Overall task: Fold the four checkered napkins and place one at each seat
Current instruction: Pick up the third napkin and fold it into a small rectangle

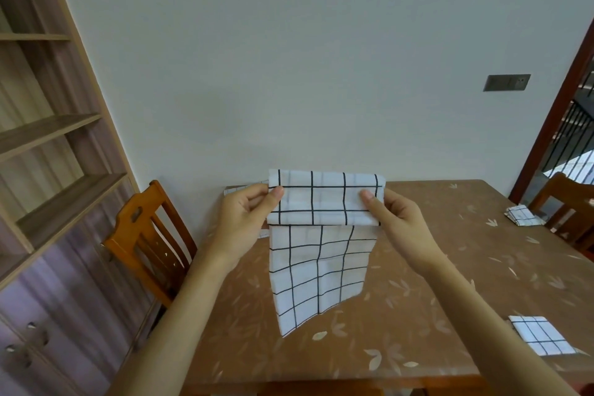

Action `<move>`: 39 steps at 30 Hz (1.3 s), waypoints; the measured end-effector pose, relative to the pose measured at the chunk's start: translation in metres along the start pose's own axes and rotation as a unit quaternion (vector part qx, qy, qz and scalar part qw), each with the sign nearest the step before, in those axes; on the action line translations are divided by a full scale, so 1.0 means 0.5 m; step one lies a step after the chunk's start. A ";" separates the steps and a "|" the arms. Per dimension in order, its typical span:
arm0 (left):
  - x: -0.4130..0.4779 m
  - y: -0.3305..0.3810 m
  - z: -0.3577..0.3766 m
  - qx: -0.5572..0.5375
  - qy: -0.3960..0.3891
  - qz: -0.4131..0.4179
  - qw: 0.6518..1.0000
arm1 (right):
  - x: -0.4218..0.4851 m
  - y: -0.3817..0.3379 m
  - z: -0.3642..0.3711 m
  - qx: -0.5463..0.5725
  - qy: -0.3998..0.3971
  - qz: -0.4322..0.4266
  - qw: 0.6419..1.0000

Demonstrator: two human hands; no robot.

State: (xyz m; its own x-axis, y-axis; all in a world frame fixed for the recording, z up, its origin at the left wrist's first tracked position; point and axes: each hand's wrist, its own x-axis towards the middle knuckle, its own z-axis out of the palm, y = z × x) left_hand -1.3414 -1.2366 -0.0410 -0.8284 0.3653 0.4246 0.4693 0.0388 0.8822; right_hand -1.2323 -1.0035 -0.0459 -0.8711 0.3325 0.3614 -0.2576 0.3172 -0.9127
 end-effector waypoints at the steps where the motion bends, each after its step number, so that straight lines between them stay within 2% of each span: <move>1: 0.000 -0.001 0.002 0.010 0.003 0.011 1.000 | 0.001 -0.005 0.003 -0.001 0.007 0.000 1.000; 5: -0.004 -0.009 0.010 0.047 0.006 0.028 0.998 | 0.017 -0.018 0.017 0.052 0.077 0.014 0.996; 9: -0.007 -0.016 0.012 0.023 0.013 0.038 0.999 | 0.036 -0.015 0.025 -0.008 0.127 -0.026 0.992; 14: -0.018 -0.020 0.009 -0.015 -0.082 -0.008 0.997 | 0.046 -0.008 0.027 -0.024 0.157 -0.062 0.985; 17: -0.012 -0.036 0.001 -0.025 -0.060 -0.006 0.998 | 0.039 -0.009 0.026 -0.010 0.132 -0.047 0.990; 22: -0.007 -0.021 -0.010 -0.015 0.016 0.016 1.000 | -0.002 -0.015 0.009 0.024 -0.073 0.014 0.997; 24: -0.007 -0.015 -0.013 -0.012 0.027 0.024 0.999 | -0.008 -0.004 0.007 0.032 -0.114 0.029 0.993; 27: -0.008 -0.015 -0.021 0.000 0.007 0.028 1.000 | -0.004 0.007 0.014 0.045 -0.069 0.020 0.996; 30: -0.014 -0.019 -0.026 -0.027 -0.045 -0.008 0.999 | 0.003 0.012 0.013 0.047 -0.032 0.017 0.998; 33: -0.017 -0.024 -0.029 -0.043 -0.089 -0.025 0.995 | 0.004 0.009 0.013 0.051 -0.028 0.016 0.998; 39: -0.014 -0.033 -0.038 -0.035 -0.078 -0.002 0.996 | -0.007 0.004 0.013 0.071 -0.069 0.023 0.995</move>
State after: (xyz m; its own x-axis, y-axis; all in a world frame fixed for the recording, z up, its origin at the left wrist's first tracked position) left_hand -1.3493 -1.2573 -0.0546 -0.7700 0.5061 0.3886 0.4389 -0.0218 0.8983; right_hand -1.2327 -1.0100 -0.0500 -0.9299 0.2155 0.2982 -0.2645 0.1718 -0.9490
